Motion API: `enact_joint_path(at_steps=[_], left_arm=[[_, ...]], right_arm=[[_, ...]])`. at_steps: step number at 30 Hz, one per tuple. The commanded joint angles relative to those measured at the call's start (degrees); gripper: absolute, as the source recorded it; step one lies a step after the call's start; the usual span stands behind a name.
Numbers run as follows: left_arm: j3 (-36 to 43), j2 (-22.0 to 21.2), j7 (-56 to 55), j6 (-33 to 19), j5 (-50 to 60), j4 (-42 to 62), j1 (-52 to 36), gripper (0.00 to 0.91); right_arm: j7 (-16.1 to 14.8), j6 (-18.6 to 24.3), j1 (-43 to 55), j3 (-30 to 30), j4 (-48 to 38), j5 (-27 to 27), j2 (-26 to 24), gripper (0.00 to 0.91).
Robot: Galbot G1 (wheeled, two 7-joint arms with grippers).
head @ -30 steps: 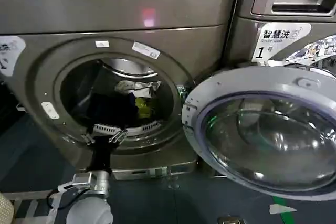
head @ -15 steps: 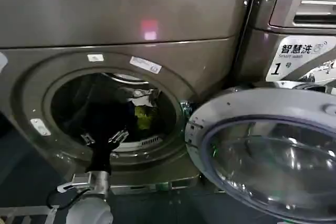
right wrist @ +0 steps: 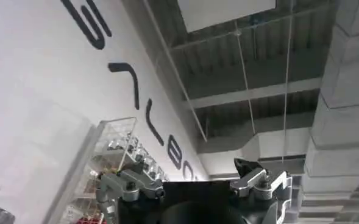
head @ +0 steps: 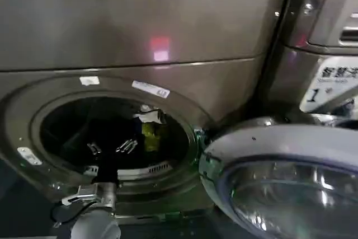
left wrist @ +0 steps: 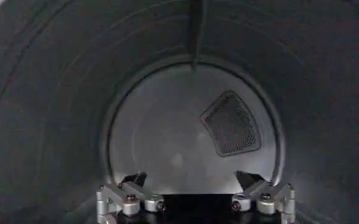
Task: Grasp the clothes from the dryer.
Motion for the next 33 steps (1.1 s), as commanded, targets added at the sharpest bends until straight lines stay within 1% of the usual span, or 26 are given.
enact_joint_path(at_steps=[1,3,6,11,14,16,20,26,33], left_arm=[[0.1,0.0,0.0,0.0,0.1,0.2,-0.2,0.907],[0.1,0.1,0.1,-0.1,0.0,0.4,-0.3,0.907],[0.2,0.4,0.1,-0.3,-0.4,1.3,-1.1,0.907],[1.1,0.1,0.8,0.4,-2.7,4.2,-6.1,0.907],[2.3,-0.4,1.4,0.6,-3.8,8.6,-10.7,0.907],[3.0,-1.0,1.6,0.6,-4.4,12.8,-13.9,0.907],[4.3,-2.7,1.8,0.4,-4.8,21.2,-21.9,0.907],[6.0,-5.6,1.9,0.6,-4.6,29.4,-31.0,0.907],[6.6,-9.1,2.1,0.4,-4.2,38.7,-36.7,0.907]], right_arm=[[0.2,-0.1,-0.1,0.1,0.1,0.1,0.0,0.907],[0.6,-0.4,-0.2,0.2,0.2,0.1,0.2,0.907],[1.4,-1.4,-0.4,0.4,0.9,1.4,0.3,0.907],[0.2,-1.3,-0.9,1.2,1.2,1.3,0.5,0.907],[0.1,-1.3,-1.2,1.6,1.6,1.2,0.6,0.907],[-0.4,-1.3,-1.4,2.0,1.8,1.5,0.7,0.907],[-0.3,-1.4,-1.8,2.6,2.2,1.5,0.8,0.907],[-0.3,-1.7,-2.2,2.8,2.8,1.3,1.1,0.907],[-0.7,-1.7,-2.1,2.8,3.1,1.2,1.0,0.907]])
